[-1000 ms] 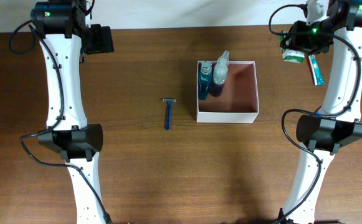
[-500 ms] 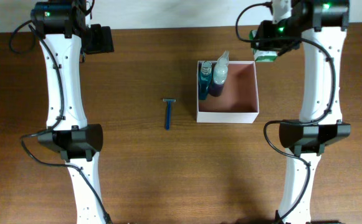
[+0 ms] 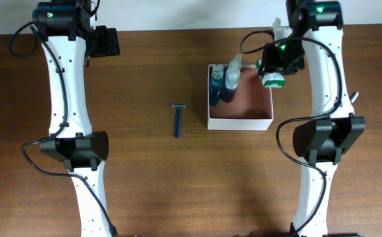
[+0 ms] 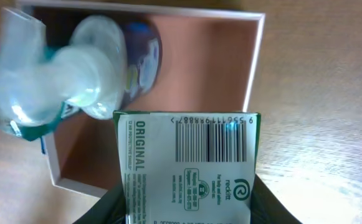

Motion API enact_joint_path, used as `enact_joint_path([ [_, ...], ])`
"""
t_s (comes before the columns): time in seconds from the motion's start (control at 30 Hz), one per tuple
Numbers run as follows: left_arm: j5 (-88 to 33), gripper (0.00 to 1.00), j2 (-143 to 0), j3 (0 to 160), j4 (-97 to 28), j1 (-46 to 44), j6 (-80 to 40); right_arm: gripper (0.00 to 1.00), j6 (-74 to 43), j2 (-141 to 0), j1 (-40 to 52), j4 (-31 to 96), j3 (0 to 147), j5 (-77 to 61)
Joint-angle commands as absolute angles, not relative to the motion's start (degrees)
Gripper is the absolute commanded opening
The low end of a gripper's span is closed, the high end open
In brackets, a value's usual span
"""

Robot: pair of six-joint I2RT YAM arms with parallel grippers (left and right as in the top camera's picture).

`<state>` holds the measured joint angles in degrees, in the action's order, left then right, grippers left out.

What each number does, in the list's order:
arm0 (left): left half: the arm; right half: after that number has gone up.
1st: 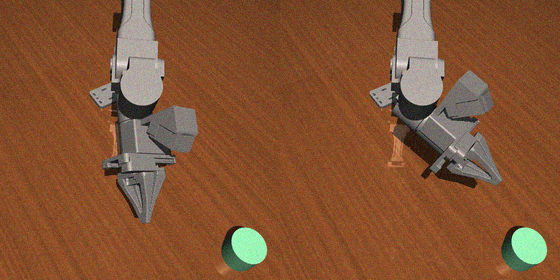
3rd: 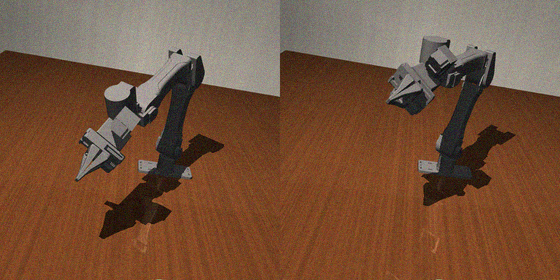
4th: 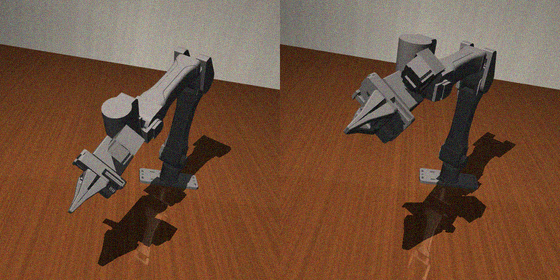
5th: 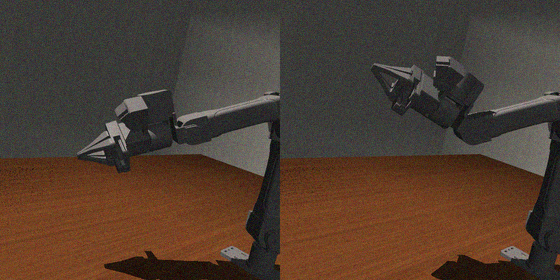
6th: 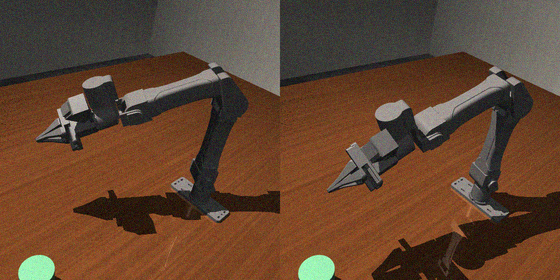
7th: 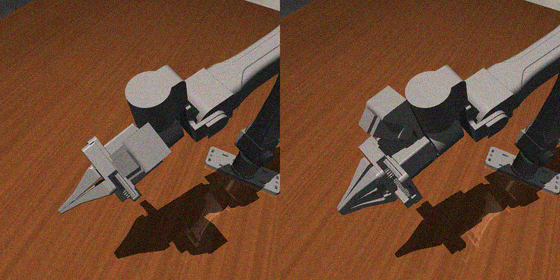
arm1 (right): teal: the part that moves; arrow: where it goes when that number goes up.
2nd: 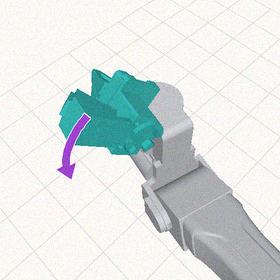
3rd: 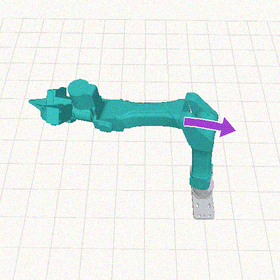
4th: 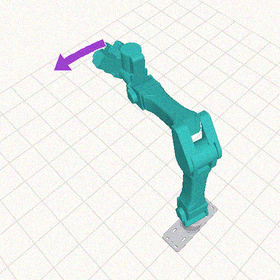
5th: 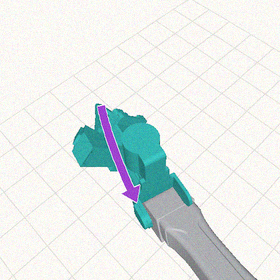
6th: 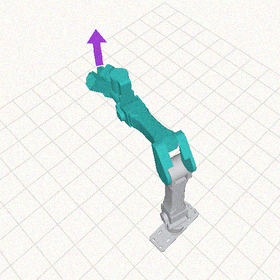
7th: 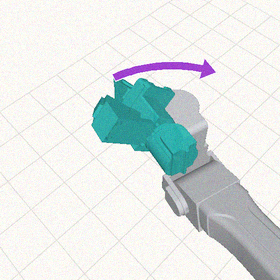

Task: Pack container
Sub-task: 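Lower the soap bar into the box and open the right gripper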

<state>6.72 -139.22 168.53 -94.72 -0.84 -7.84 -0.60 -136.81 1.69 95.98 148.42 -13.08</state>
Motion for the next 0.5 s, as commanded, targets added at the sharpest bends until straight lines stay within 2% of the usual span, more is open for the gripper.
enact_joint_path([
  [0.0, 7.33, 0.99, -139.72, 168.51, -94.78, -0.62, -8.32, 0.35, -0.93, -135.04, 3.7, 94.28, 143.96, -12.82],
  [0.2, 7.33, 0.99, -139.72, 168.51, -94.78, -0.62, -8.32, 0.39, -0.93, -135.15, 4.67, 89.45, 138.47, -12.8],
  [0.47, 7.33, 0.99, -139.72, 168.51, -94.8, -0.62, -8.32, 0.4, -0.93, -135.17, 4.34, 84.05, 133.82, -11.09],
])
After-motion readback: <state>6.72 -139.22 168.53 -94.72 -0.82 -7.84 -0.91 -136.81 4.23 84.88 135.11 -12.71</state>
